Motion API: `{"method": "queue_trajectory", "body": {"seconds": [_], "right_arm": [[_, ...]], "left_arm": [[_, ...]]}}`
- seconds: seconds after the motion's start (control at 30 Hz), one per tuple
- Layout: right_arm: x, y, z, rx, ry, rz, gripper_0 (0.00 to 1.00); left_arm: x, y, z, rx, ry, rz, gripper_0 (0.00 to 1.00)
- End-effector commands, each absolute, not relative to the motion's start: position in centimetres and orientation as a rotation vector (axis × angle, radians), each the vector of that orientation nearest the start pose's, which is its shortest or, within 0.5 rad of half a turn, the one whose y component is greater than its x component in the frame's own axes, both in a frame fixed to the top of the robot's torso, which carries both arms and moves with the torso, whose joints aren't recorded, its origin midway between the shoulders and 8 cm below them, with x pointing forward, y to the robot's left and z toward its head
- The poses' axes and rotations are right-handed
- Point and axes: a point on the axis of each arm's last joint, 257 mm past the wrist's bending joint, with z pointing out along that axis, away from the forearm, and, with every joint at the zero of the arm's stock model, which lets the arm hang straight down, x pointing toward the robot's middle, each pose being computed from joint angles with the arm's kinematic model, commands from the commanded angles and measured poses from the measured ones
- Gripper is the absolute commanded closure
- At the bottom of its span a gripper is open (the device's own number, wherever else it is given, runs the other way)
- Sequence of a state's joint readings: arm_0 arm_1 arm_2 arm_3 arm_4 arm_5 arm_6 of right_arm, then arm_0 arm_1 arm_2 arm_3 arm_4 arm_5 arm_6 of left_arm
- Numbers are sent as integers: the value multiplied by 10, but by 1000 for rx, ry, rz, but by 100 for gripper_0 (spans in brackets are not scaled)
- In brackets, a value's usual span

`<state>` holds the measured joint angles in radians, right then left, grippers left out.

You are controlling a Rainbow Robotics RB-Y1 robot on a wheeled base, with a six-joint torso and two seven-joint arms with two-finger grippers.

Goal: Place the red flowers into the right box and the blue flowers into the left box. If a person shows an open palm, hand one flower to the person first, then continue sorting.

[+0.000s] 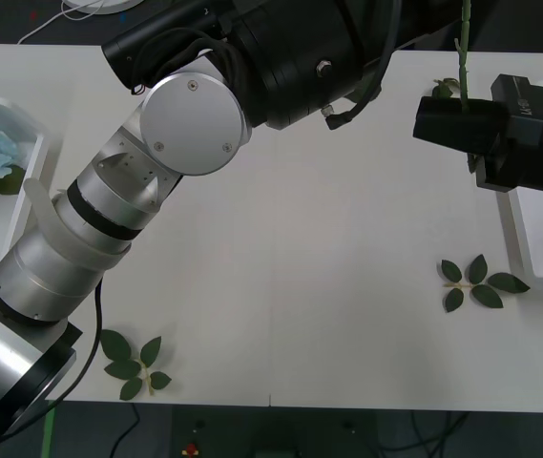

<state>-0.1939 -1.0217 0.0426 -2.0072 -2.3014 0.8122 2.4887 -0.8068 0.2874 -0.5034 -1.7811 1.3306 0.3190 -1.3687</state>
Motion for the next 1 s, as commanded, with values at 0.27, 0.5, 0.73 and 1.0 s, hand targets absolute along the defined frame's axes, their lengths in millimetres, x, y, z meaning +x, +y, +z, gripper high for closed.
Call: {"method": "queue_trajectory", "body": {"seconds": [0.27,0.5,0.73,1.0], "right_arm": [[390,-115,28,-892,1421,1034,100],[390,-115,28,-889,1419,1036,100],[391,-116,28,-887,1419,1034,100],[393,-120,22,-892,1446,1008,100]], "left_arm": [[426,-161,148,476,1284,-1518,93],[426,-161,148,476,1284,-1518,0],[426,-161,148,476,1284,-1518,0],[426,-161,148,476,1284,-1518,0]]}}
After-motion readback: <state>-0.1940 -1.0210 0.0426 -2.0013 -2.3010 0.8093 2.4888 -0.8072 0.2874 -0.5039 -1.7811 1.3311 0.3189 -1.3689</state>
